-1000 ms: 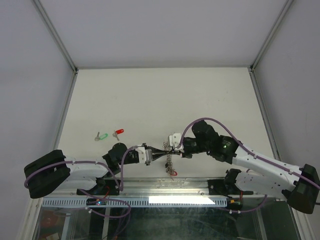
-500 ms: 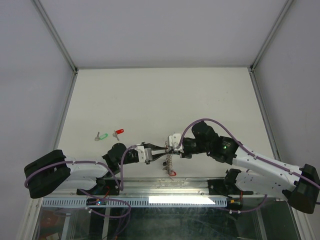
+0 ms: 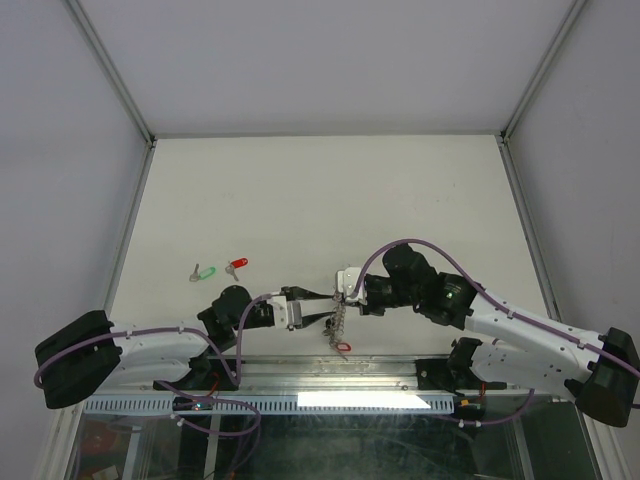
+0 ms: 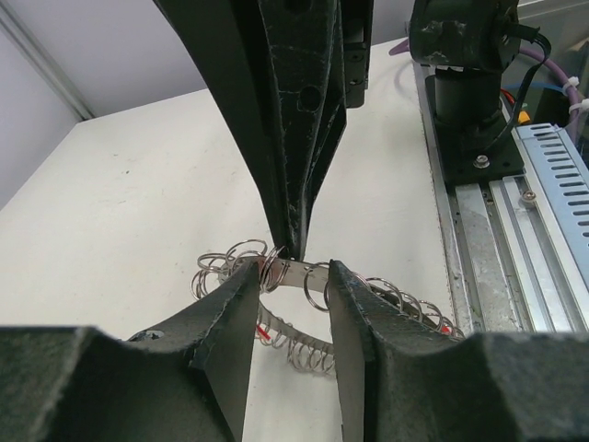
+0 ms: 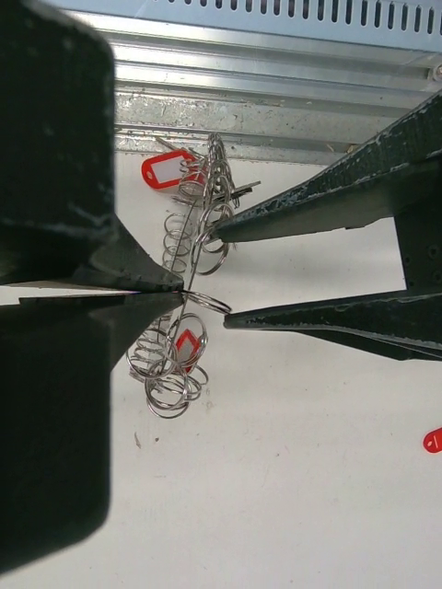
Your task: Put the keys on the keyring
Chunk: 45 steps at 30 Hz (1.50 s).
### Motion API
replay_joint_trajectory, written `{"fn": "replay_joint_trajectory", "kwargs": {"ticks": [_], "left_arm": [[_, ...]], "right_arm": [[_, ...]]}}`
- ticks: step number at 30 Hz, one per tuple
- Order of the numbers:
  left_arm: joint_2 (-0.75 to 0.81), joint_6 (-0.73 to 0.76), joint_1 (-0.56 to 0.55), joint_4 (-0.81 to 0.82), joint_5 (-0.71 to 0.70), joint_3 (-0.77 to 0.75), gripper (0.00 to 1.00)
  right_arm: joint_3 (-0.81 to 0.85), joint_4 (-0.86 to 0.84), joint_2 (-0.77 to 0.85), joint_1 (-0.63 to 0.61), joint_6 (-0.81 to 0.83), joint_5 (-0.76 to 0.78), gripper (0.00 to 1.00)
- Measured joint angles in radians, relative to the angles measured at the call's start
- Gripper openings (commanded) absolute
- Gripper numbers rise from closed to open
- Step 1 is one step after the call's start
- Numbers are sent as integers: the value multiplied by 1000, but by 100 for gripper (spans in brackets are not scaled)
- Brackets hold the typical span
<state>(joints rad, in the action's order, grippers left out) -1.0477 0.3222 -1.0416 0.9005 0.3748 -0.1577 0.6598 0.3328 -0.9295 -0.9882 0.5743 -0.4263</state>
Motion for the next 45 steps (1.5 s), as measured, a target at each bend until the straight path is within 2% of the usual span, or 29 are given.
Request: {"fn": "replay_joint_trajectory", "kwargs": {"ticks": [19,26,27,31,34,37,41,45], "left_arm": [[76,52,0,-163,-60,-59,31],[48,45,0,-172,-71,-58,29],[43,31,0,-166,-88,-56,30],[39,-54,0,-141,-214,-47,45],[52,-149,0,-138,-372,-43,48],[93,-233,2,-159,-497,-43,49],[140,-343,11,-246,-633,-56,55],[177,-454,47,-362,-730,-72,62]], "right_arm": [[0,32,0,0,8,4,0],[0,27,0,-4,-3,27,2],[0,24,0,-5,-13,37,5],[0,8,0,-5,-102,110,16],[0,-8,-5,-5,-189,153,24],[0,-38,-12,-5,-297,202,27],[6,-55,-42,-5,-449,285,36],[43,-43,-137,-4,-574,309,40]]}}
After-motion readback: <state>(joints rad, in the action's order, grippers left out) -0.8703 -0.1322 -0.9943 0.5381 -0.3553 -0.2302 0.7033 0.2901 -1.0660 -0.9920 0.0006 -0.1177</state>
